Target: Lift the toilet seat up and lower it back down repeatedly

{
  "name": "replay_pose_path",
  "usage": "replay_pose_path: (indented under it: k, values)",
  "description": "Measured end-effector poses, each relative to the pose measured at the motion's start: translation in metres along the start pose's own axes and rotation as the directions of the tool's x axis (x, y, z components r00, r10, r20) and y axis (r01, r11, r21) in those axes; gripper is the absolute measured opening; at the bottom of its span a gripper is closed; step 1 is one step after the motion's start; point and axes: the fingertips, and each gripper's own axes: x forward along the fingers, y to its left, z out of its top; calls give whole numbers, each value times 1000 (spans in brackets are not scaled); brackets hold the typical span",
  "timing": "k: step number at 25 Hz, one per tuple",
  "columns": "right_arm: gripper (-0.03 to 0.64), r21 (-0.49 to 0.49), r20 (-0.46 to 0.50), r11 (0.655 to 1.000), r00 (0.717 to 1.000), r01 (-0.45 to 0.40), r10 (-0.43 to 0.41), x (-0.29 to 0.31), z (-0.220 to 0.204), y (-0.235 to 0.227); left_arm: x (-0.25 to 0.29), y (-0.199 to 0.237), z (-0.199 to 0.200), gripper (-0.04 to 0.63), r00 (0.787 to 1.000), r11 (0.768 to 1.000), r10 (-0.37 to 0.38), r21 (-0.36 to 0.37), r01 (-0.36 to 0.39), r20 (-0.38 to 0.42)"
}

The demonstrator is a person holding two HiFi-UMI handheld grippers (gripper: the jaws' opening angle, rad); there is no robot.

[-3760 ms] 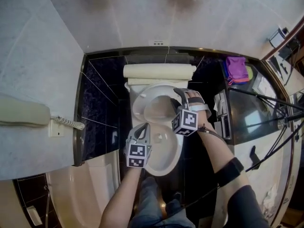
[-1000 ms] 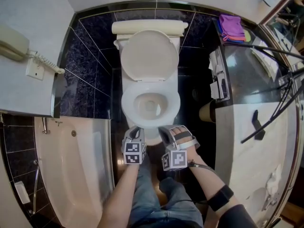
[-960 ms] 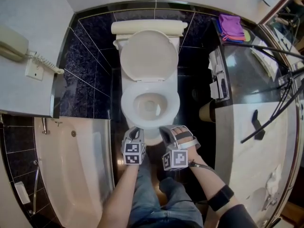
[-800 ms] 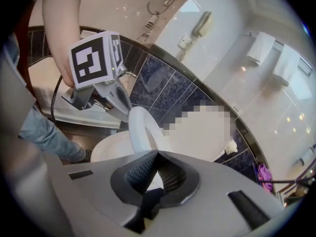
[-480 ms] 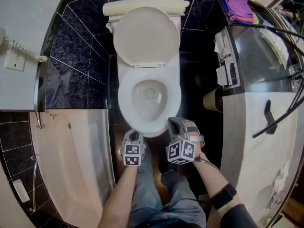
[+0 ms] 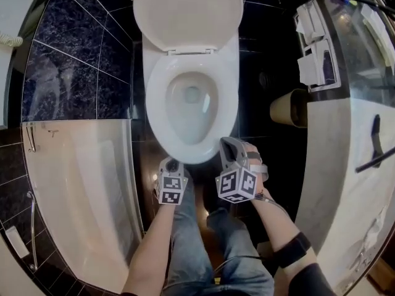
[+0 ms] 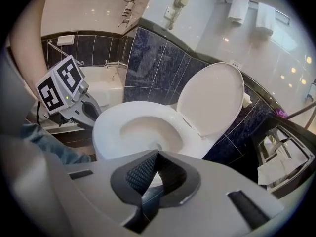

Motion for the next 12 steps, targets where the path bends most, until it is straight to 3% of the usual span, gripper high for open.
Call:
replay_pose_path:
  k: [7, 12]
  values:
    - [17, 1, -26, 1000, 999, -20, 20, 11, -25, 17, 23, -6, -52, -9, 995, 1000, 13, -23, -16, -97]
    - [17, -7, -30, 1000, 999, -15, 15, 14, -30, 15, 27, -5, -59, -9, 995, 1000, 10, -16, -12, -103]
